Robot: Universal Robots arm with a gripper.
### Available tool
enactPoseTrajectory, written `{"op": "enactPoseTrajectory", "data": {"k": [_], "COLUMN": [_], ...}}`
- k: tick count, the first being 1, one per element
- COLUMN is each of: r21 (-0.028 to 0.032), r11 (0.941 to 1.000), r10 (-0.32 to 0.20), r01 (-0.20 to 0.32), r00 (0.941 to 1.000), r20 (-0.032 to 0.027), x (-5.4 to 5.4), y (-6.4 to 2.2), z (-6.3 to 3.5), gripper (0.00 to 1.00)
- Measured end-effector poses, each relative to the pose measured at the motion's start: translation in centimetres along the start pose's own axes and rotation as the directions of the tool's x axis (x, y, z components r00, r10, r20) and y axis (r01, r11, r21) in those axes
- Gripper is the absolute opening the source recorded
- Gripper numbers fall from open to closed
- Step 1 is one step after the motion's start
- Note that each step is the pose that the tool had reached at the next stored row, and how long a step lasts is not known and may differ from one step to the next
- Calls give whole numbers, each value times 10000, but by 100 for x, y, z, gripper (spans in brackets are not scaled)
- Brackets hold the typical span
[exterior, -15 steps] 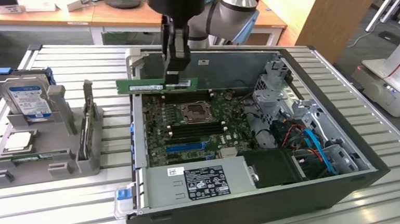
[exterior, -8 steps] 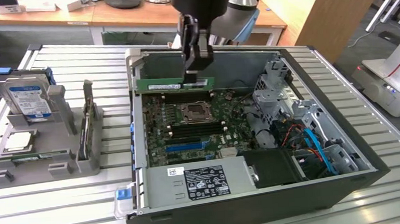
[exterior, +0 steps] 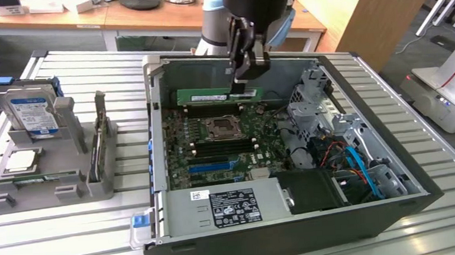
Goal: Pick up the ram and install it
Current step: 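Pick up the ram and move it above insertion slot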
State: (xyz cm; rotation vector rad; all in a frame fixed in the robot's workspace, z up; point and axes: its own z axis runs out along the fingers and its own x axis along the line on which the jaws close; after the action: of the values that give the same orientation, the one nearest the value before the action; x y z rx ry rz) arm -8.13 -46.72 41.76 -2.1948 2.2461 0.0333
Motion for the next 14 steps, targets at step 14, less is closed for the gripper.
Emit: {"op": "enactPoseTrajectory", "data": {"k": [14], "r21": [-1], "r11": [10000], "r10": [1], "r01": [-1], "r00": [10000], "r20": [-1], "x": [-9], "y": [-484], "z": [-7], "gripper": [12]}}
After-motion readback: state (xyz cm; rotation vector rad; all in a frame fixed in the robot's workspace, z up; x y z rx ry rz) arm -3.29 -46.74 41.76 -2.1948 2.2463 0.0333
